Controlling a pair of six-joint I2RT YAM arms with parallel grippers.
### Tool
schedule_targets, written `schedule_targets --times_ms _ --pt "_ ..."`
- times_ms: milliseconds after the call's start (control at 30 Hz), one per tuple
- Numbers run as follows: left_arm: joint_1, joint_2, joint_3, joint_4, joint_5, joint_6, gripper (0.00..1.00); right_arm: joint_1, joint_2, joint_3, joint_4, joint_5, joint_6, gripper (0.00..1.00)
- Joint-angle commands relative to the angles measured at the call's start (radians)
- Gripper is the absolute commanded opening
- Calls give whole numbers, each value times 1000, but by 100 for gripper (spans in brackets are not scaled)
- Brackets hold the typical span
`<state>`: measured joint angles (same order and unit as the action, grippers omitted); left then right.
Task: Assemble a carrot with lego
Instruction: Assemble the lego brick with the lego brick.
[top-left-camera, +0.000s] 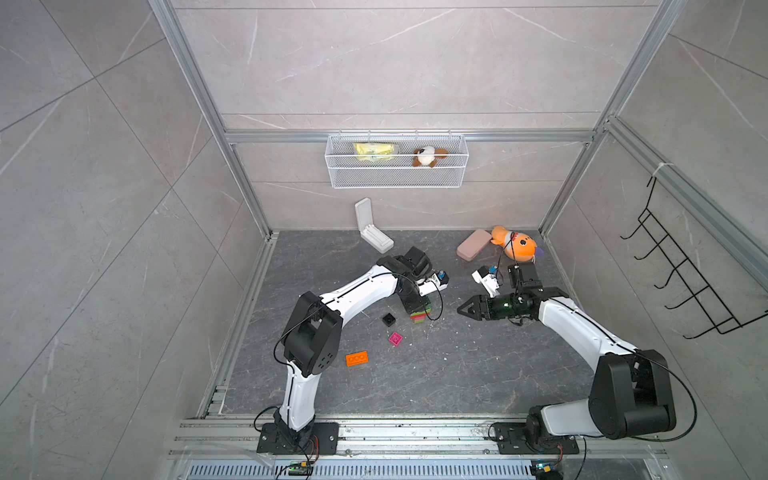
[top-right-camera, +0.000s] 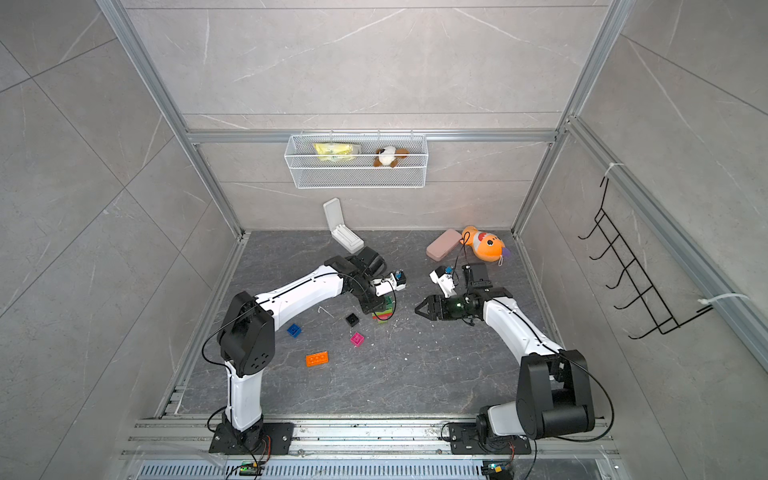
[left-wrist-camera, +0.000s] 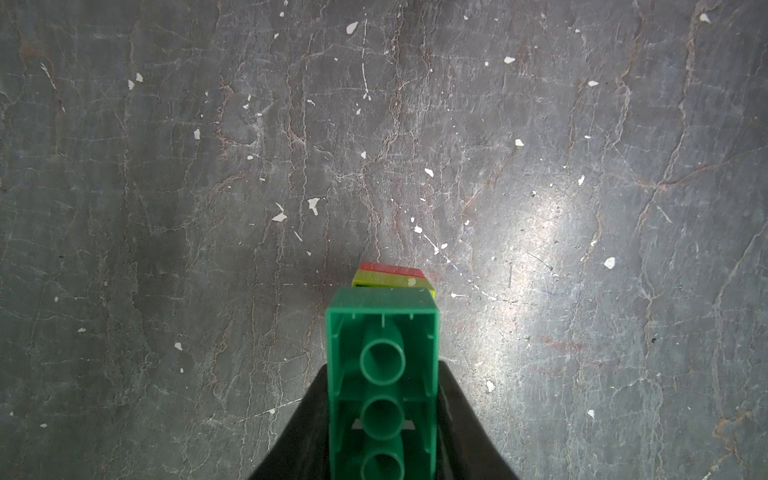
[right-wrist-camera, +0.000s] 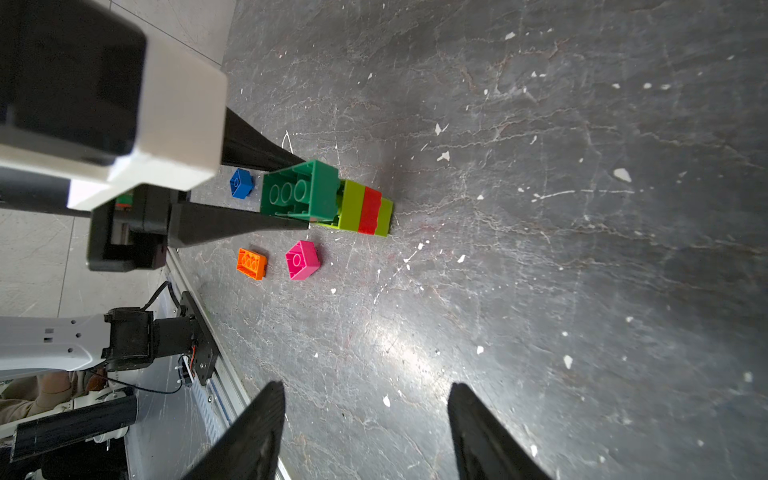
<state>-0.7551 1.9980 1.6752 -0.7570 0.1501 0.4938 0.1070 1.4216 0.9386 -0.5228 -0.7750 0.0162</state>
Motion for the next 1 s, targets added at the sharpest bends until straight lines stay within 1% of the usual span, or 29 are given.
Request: schedule_targets --times_ms 0,333,500,767,967 --pt "-7 14 37 -17 -18 -1 18 0 13 2 -3 1 1 65" --pt "-7 40 55 -48 -19 7 18 -1 22 2 -3 6 2 65" --pt "-9 37 65 -56 -15 -6 18 1 27 5 -3 6 2 65" --pt "-11 16 69 -63 -38 -33 20 2 30 5 -3 6 1 65" --pt "-12 26 72 -66 -52 -46 22 0 30 4 -2 5 0 65"
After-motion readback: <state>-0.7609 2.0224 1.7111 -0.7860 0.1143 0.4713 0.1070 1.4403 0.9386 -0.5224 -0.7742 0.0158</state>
